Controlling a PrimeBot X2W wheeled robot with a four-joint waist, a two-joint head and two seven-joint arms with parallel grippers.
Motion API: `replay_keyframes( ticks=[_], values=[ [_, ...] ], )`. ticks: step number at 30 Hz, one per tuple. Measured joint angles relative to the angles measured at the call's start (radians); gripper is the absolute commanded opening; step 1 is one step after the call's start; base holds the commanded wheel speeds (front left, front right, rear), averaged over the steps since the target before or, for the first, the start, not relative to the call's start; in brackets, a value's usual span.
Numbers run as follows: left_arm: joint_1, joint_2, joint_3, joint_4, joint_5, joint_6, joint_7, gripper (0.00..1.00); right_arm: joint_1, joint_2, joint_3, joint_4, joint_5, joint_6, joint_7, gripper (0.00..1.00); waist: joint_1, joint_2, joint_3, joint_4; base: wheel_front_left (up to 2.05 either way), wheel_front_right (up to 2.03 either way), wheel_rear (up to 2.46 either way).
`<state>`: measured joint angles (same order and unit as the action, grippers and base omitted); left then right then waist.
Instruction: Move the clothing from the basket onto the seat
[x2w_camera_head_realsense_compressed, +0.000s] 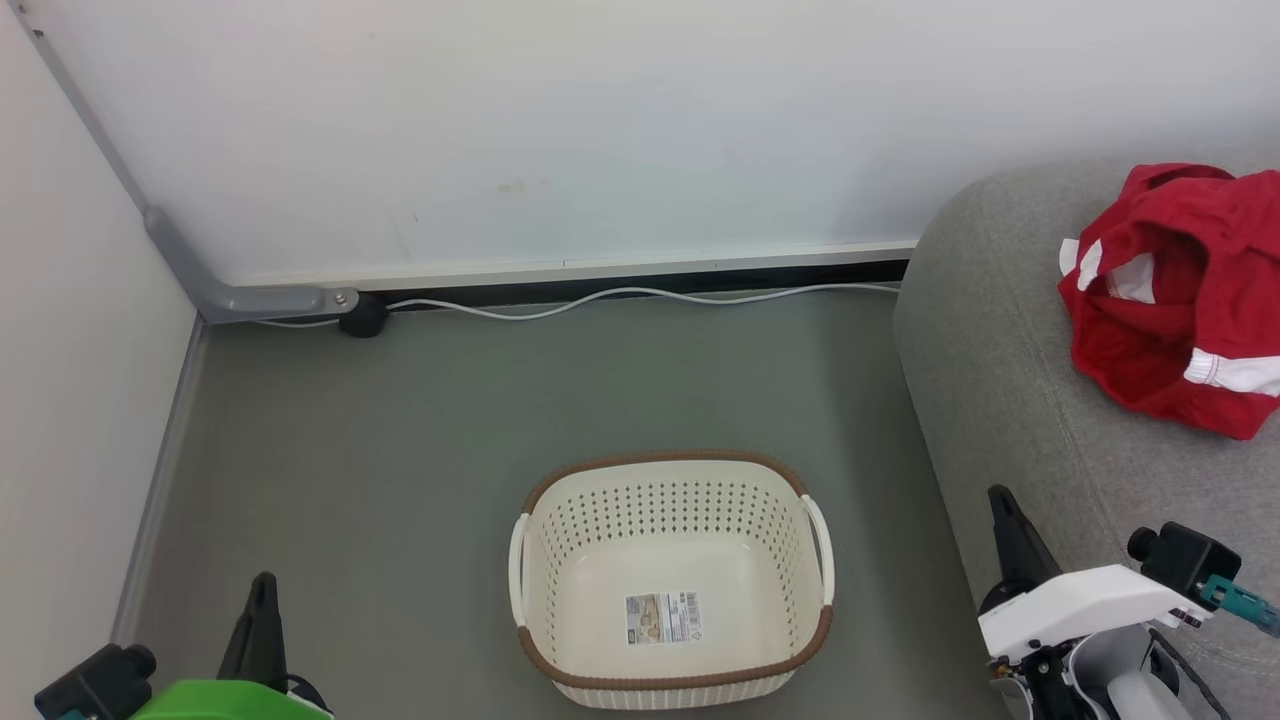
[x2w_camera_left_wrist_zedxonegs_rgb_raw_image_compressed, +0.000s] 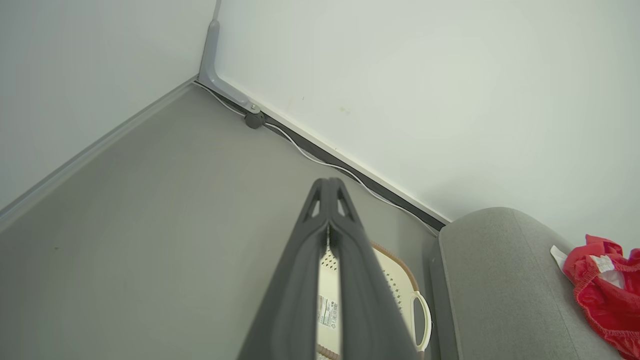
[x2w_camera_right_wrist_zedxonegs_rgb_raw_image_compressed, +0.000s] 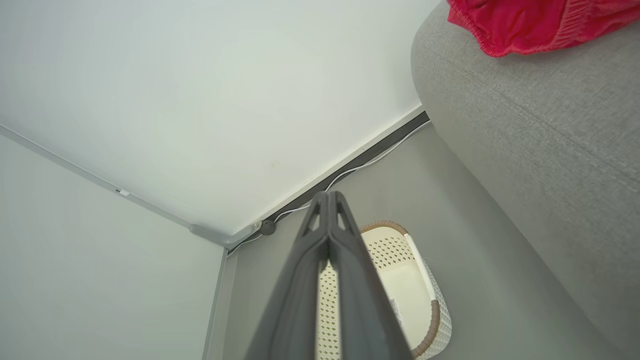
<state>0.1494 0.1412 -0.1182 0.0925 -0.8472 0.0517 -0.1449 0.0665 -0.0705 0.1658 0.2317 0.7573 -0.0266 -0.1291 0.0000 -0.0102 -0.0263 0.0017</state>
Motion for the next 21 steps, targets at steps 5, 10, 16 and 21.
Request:
replay_keyframes(
  ticks=[5,10,16,21],
  values=[
    [-0.009,-0.003,0.012,0.012,-0.056,-0.01,0.015,0.0,-0.009,0.0,-0.019,0.0,0.064,0.009,0.019,0.0,0.0,0.0,0.002,0.0,0.0,0.0,0.0],
    [-0.026,-0.006,0.022,0.025,-0.111,-0.022,0.031,0.0,-0.02,0.0,-0.037,0.002,0.127,0.018,0.034,0.0,0.0,0.0,0.004,0.0,0.0,0.0,0.0],
    [-0.038,-0.014,0.035,0.038,-0.185,-0.034,0.051,0.0,-0.027,0.0,-0.06,0.004,0.205,0.034,0.052,0.0,0.0,0.0,0.007,0.0,0.0,0.0,0.0],
    [-0.055,-0.021,0.049,0.053,-0.256,-0.052,0.073,0.0,-0.04,0.0,-0.083,0.008,0.284,0.045,0.069,0.0,0.0,0.0,0.01,-0.001,0.0,0.0,0.0]
  ],
)
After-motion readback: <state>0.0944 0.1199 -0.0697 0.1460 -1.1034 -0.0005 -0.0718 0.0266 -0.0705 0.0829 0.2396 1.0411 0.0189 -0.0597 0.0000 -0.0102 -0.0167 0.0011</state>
